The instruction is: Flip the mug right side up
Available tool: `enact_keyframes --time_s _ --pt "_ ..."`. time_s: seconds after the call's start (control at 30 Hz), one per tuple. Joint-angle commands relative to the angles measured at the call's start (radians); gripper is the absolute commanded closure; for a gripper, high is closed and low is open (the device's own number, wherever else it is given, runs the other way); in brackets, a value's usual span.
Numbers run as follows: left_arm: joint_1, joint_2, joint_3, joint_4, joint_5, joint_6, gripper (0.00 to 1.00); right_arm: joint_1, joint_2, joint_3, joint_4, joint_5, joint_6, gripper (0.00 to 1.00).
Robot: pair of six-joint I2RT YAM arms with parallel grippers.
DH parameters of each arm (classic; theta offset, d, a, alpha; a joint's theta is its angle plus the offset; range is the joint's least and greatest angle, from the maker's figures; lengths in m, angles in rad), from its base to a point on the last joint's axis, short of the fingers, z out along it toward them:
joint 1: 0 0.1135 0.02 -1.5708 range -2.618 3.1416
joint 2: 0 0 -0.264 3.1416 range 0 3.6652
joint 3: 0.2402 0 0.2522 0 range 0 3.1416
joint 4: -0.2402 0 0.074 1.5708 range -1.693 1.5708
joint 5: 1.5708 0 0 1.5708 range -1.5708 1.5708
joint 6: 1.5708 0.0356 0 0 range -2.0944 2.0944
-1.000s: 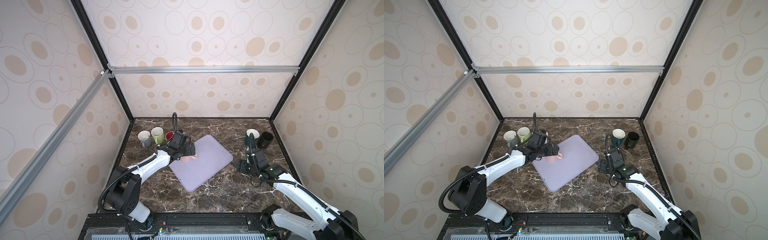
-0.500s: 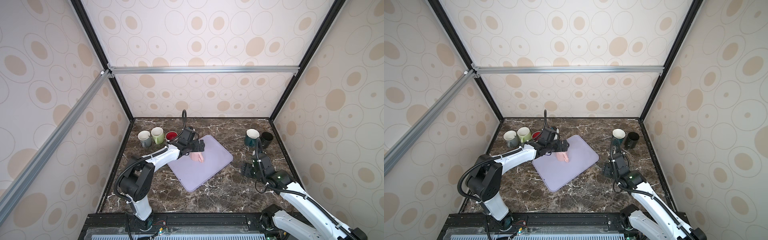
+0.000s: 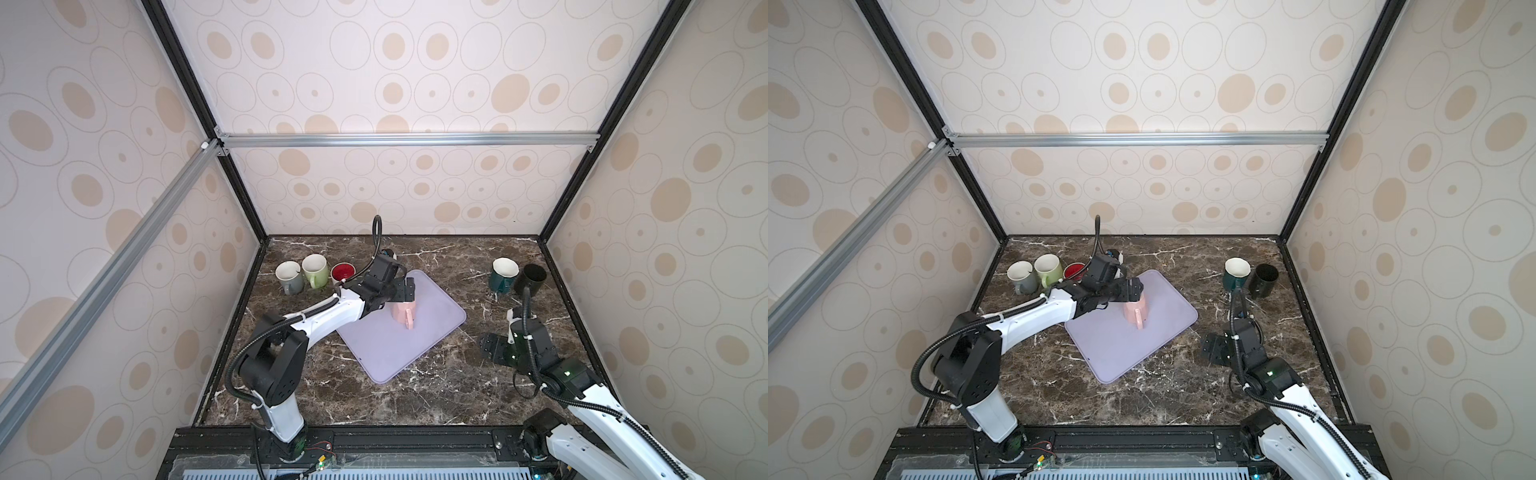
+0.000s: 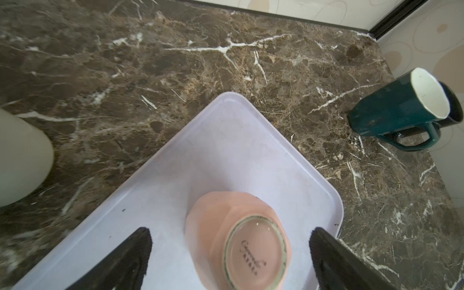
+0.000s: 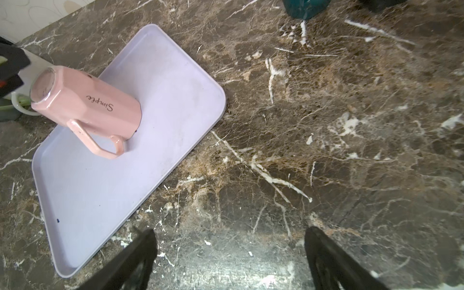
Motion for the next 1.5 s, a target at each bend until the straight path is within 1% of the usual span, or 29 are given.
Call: enact_keyframes --time_s 0.0,0.1,0.2,0.33,0.5,0.6,0.67,0.83,0.93,1.07,1.33,1.47 --pt "-0.010 -0.067 -0.050 -0.017 -0.079 0.022 0.02 0.004 0.002 -0.021 0.045 -0.019 0.004 0.05" --pt "-0.012 -0.098 -0.089 -0.030 -0.065 0.015 0.02 0.003 -0.009 -0.038 0.047 0.003 0.021 0.01" --pt "-0.023 -0.127 -0.131 -0.024 -0.038 0.001 0.02 0.003 -0.034 -0.066 0.062 0.000 0.031 0.00" --pt "-0.063 -0.129 -0.143 -0.053 -0.036 -0.010 0.02 0.004 -0.064 -0.103 0.082 -0.001 0.042 0.00" --pt "-0.131 -0.106 -0.142 -0.089 -0.074 -0.012 0.02 0.004 -0.074 -0.095 0.033 0.068 0.047 0.00" --pt "-0.153 -0.091 -0.136 -0.102 -0.082 -0.015 0.02 0.005 -0.075 -0.091 0.028 0.073 0.044 0.00" --pt "-0.162 -0.076 -0.119 -0.116 -0.085 -0.011 0.08 0.004 -0.077 -0.092 0.031 0.068 0.050 0.00" --pt "-0.174 -0.058 -0.080 -0.143 -0.101 0.003 0.08 0.004 -0.079 -0.125 0.058 0.066 0.084 0.00" --pt "-0.176 -0.048 -0.067 -0.143 -0.102 0.009 0.12 0.004 -0.077 -0.135 0.068 0.054 0.094 0.00" --pt "-0.178 -0.022 -0.049 -0.136 -0.087 0.008 0.21 0.004 -0.074 -0.142 0.058 0.060 0.101 0.00" --pt "-0.183 0.055 0.012 -0.129 -0.093 0.013 0.27 0.004 -0.077 -0.146 0.040 0.075 0.103 0.01" --pt "-0.184 0.086 0.052 -0.177 -0.152 0.025 0.28 0.004 -0.077 -0.138 0.021 0.092 0.102 0.01"
